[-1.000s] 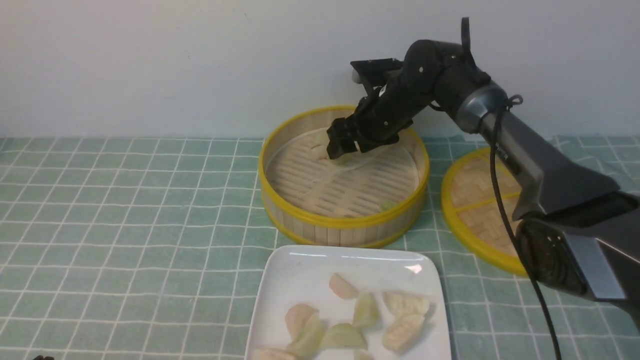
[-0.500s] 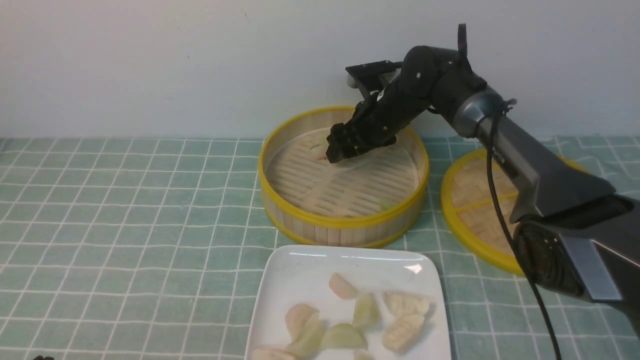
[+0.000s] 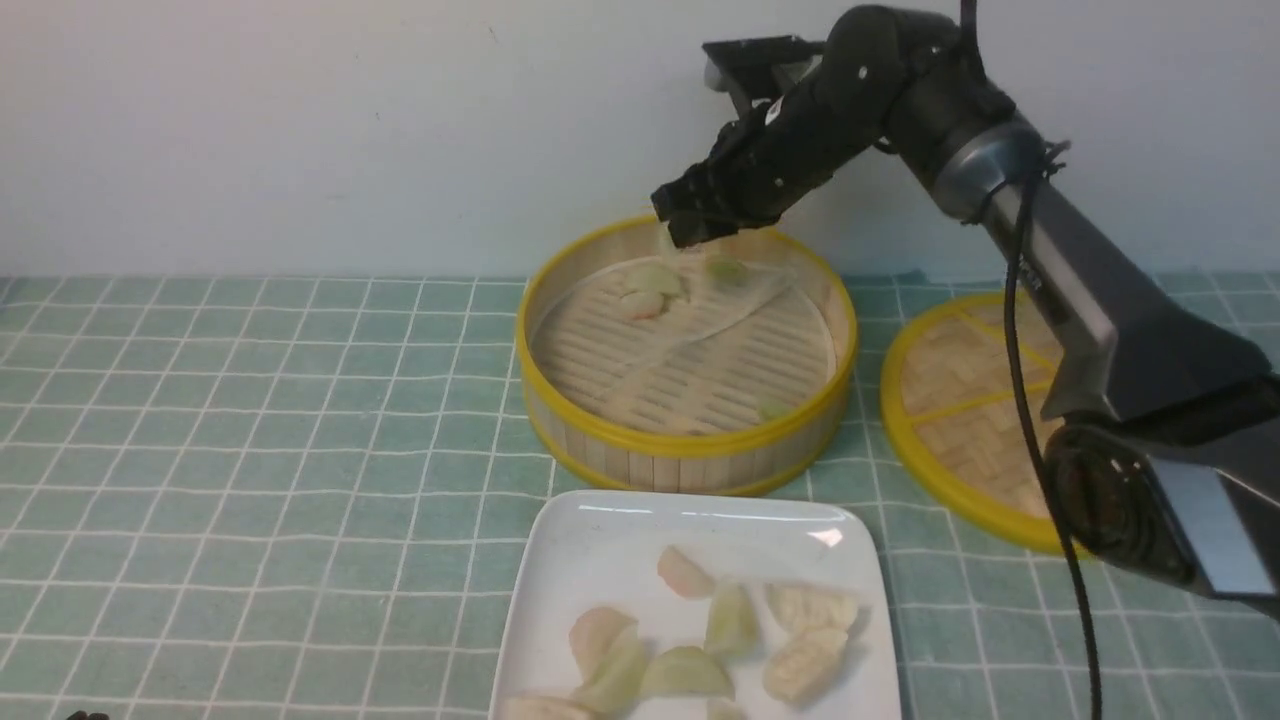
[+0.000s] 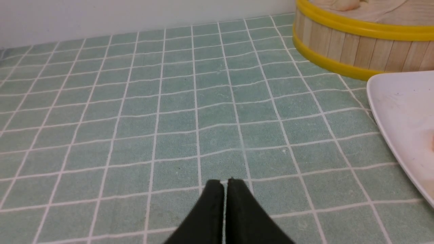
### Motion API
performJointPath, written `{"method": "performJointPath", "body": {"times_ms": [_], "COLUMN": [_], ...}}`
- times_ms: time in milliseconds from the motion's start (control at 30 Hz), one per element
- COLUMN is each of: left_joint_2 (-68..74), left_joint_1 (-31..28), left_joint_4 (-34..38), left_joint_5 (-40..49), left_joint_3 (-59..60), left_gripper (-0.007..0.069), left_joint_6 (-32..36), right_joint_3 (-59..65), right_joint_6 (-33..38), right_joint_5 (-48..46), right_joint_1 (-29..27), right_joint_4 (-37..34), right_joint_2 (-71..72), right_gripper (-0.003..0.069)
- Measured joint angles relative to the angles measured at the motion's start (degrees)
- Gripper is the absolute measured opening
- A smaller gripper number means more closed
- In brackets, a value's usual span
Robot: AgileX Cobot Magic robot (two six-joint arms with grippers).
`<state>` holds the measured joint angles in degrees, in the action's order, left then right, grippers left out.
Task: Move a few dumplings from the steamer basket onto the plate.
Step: Use the right arm to grab a dumpling from inside the steamer, then use the right arm to put the dumpling into the plate
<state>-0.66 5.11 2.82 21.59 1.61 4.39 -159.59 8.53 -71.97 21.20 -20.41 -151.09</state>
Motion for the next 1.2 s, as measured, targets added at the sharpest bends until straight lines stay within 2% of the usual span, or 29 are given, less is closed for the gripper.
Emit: {"method": "performJointPath", "body": {"times_ms": [67, 300, 333, 500, 667, 833, 1033, 1167, 1200], "left_joint_2": [0.0, 0.0, 0.0, 0.0, 0.0, 0.0, 0.0, 0.0, 0.0], "left_joint_1": [0.0, 0.0, 0.0, 0.0, 0.0, 0.0, 0.0, 0.0, 0.0], "left_joint_4": [0.0, 0.0, 0.0, 0.0, 0.0, 0.0, 0.0, 0.0, 0.0], "left_joint_5": [0.0, 0.0, 0.0, 0.0, 0.0, 0.0, 0.0, 0.0, 0.0], "left_joint_3": [0.0, 0.0, 0.0, 0.0, 0.0, 0.0, 0.0, 0.0, 0.0], "left_gripper": [-0.0006, -0.0006, -0.0006, -0.0006, -0.0006, -0.0006, -0.0006, -0.0006, -0.0006], "left_joint_6": [0.0, 0.0, 0.0, 0.0, 0.0, 0.0, 0.0, 0.0, 0.0], "right_joint_3": [2.49, 25.08, 33.63, 52.43, 67.27, 76.19, 77.24, 77.24, 77.24], "right_joint_6": [-0.14, 2.16, 3.16, 5.13, 6.1, 8.6, 5.51, 4.25, 4.12], "right_joint_5": [0.0, 0.11, 0.11, 0.31, 0.56, 3.61, 13.73, 15.77, 15.87], "right_joint_1": [0.0, 1.2, 1.98, 4.18, 7.77, 11.35, 11.58, 11.58, 11.58], "right_joint_4": [0.0, 1.77, 2.58, 2.47, 1.78, 1.86, 5.98, 6.81, 7.02], "right_joint_2": [1.36, 15.46, 20.96, 35.34, 42.3, 41.9, 39.42, 38.71, 38.51], "right_gripper": [0.013, 0.013, 0.013, 0.013, 0.013, 0.013, 0.013, 0.017, 0.0204]}}
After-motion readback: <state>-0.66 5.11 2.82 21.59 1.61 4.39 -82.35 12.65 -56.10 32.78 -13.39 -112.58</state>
